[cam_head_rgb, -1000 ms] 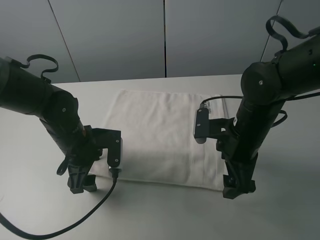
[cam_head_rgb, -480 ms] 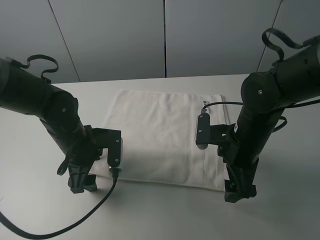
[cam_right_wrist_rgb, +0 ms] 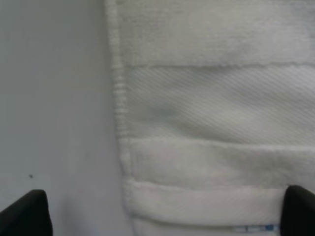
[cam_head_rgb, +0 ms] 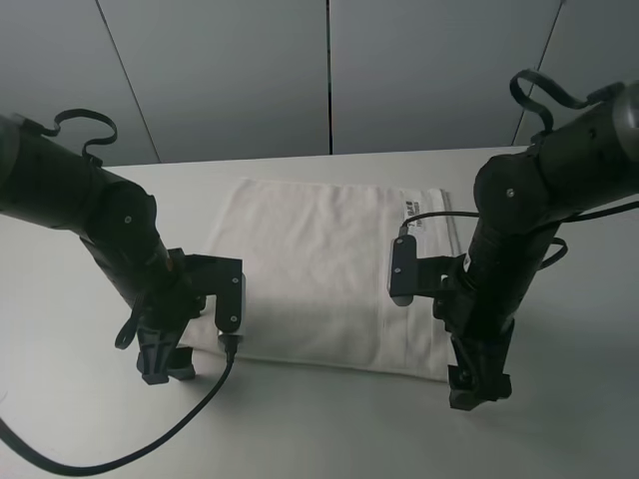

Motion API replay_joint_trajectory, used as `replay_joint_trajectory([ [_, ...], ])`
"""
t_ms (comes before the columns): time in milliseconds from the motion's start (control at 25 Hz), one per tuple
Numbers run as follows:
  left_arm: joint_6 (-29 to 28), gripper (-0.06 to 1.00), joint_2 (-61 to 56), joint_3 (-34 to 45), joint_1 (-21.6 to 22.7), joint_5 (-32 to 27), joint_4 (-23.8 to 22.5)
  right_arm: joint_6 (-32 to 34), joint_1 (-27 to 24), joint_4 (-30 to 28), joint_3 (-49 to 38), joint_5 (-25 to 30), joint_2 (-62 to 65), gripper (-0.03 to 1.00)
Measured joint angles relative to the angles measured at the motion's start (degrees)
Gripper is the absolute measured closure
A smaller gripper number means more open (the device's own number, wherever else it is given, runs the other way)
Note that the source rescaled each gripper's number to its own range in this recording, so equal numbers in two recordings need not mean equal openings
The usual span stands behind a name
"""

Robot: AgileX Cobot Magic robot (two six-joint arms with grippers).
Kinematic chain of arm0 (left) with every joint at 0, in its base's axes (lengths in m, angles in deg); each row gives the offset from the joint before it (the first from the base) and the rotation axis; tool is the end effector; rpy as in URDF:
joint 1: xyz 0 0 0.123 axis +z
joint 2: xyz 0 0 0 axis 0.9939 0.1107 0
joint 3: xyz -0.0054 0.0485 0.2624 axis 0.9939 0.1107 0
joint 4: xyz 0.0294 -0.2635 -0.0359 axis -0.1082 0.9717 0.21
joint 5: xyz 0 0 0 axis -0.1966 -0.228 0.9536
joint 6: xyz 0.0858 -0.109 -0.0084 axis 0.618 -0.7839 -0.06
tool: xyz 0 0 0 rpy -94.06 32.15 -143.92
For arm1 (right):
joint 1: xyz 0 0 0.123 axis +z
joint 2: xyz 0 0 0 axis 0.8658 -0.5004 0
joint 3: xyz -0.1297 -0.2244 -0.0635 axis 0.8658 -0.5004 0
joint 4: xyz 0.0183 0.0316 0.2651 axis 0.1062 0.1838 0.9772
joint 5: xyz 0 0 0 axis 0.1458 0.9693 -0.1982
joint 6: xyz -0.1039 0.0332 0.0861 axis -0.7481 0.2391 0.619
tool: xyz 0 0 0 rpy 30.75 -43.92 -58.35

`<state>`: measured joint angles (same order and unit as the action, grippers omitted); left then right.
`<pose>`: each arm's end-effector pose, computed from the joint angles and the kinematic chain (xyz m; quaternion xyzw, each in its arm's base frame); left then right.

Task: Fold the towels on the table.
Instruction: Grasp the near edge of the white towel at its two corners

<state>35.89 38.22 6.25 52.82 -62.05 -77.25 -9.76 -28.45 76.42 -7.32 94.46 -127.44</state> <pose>0.2558 -0.1526 0.0094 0.6539 0.7557 0.0062 0.0351 0.2116 0.1431 0.0171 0.6269 -0.7763 -0.0474 0.0461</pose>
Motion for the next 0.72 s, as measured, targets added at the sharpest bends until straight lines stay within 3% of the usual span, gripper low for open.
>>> replay_joint_trajectory([
  [440, 0.00, -0.05, 0.22, 0.00, 0.00, 0.11, 0.00, 6.98, 4.37, -5.80, 0.56, -1.00, -2.45, -0.01],
  [520, 0.00, -0.05, 0.22, 0.00, 0.00, 0.11, 0.00, 7.72, 4.37, -6.77, 0.67, -1.78, -2.59, 0.15],
  [720, 0.00, -0.05, 0.22, 0.00, 0.00, 0.11, 0.00, 8.60, 4.37, -8.58, 1.16, -4.60, -3.12, 0.78],
])
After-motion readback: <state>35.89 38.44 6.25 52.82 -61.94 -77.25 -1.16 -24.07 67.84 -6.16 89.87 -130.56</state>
